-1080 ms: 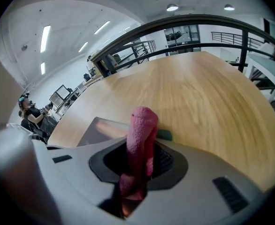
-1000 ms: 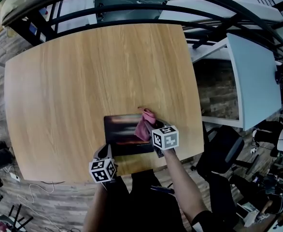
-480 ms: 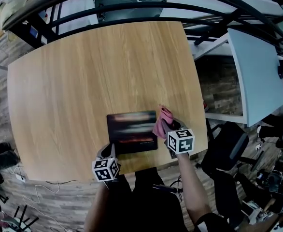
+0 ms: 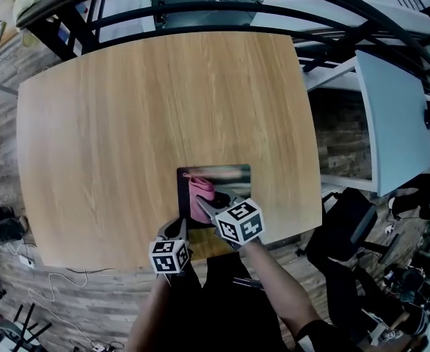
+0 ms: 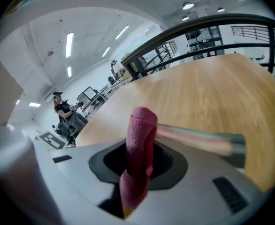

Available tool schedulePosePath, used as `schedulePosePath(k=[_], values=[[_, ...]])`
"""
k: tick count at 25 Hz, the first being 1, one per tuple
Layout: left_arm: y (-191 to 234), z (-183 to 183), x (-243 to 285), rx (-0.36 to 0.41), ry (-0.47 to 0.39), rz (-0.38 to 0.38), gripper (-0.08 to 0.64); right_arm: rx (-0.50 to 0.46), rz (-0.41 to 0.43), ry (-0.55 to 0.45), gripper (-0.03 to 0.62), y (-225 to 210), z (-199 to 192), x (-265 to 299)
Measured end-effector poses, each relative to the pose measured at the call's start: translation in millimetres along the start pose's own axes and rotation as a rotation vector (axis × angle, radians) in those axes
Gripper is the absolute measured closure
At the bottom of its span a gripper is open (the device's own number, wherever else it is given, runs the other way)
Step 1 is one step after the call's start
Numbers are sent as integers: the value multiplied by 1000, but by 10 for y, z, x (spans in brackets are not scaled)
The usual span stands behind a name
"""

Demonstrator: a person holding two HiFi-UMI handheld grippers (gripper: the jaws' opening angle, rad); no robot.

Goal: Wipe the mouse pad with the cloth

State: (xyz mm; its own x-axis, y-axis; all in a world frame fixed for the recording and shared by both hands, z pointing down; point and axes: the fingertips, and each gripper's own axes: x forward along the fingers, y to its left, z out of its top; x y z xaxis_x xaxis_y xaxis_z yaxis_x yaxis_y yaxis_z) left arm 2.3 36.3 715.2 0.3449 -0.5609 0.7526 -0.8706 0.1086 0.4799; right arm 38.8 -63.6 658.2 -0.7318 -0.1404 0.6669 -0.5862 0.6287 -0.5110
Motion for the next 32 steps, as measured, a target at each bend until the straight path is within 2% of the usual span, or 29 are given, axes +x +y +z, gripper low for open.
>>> schedulePosePath(k=[6, 10, 13, 19, 27, 32], values=[[9, -9, 15, -2, -6, -14, 535, -5, 52, 101, 492, 94, -194, 518], [22, 2, 14, -2, -10, -6, 535, -4, 16, 134, 492, -42, -255, 610], [32, 6, 9, -5, -11, -1, 535, 21, -6, 136, 492, -141, -278, 565], [54, 1, -5, -25, -3, -13, 535, 5, -61, 141, 492, -306, -351, 383], [72, 3, -19, -1, 12, 1, 535, 42, -125, 121, 492, -610, -475, 41], [82, 2, -24, -22, 22, 14, 535, 72, -159, 109, 492, -838, -567, -206]])
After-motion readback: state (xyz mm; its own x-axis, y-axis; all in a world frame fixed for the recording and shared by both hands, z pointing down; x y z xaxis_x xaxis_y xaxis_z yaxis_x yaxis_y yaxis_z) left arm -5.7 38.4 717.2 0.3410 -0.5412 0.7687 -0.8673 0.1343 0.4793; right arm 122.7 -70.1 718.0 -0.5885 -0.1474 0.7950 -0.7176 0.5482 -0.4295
